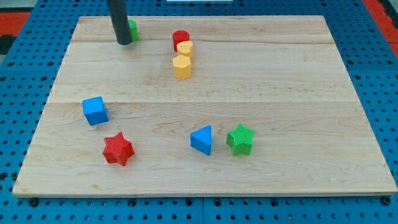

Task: Nudge the yellow hexagon right

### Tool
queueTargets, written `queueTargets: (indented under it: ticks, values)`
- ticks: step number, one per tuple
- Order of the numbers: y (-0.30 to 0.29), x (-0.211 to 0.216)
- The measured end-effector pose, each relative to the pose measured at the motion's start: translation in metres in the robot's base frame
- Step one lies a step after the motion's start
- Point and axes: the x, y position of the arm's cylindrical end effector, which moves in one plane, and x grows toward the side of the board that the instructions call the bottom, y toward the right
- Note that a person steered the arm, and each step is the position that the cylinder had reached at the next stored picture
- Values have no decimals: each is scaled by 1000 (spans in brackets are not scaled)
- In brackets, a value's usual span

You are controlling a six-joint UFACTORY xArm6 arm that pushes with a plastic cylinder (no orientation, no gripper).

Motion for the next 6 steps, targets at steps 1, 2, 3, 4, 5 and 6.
queueTargets:
  ticks: [1, 2, 3, 4, 5, 6]
  values:
    - [9, 10]
    - [6, 59]
    - [17, 96]
    - [69, 97]
    - [86, 80]
    - [120, 77]
